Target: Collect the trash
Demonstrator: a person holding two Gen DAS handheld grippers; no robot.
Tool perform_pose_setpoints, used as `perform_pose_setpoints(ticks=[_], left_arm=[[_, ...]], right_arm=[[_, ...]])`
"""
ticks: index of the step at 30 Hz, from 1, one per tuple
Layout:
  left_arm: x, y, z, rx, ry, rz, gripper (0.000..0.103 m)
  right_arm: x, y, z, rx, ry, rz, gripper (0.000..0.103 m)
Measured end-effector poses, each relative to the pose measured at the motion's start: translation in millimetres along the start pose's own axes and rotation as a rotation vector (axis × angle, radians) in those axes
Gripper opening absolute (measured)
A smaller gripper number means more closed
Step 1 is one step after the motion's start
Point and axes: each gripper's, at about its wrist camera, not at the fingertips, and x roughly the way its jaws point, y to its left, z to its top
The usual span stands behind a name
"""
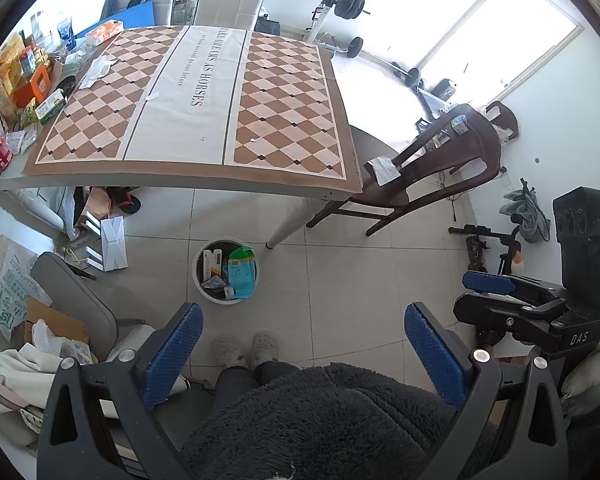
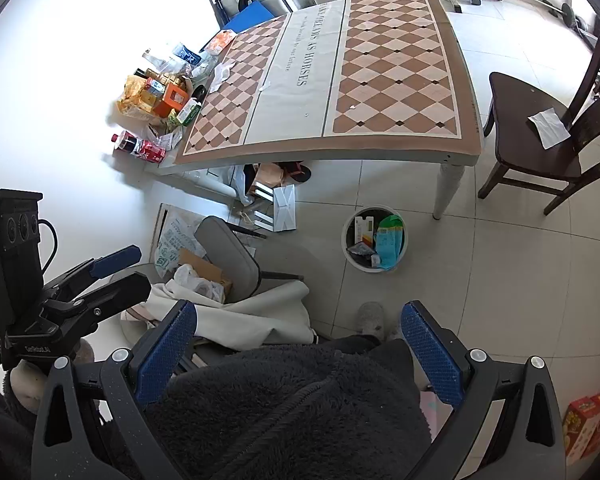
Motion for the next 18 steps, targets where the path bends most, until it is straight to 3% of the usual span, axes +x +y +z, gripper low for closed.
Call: perform_pose_setpoints(ticks=[18], left_arm=[[-1.4,0.4,-2.9,0.013,-0.003,-0.006,0.103]], right_arm=[[-2.4,-1.2,-2.7,0.008,-0.004,0.001,0.103]])
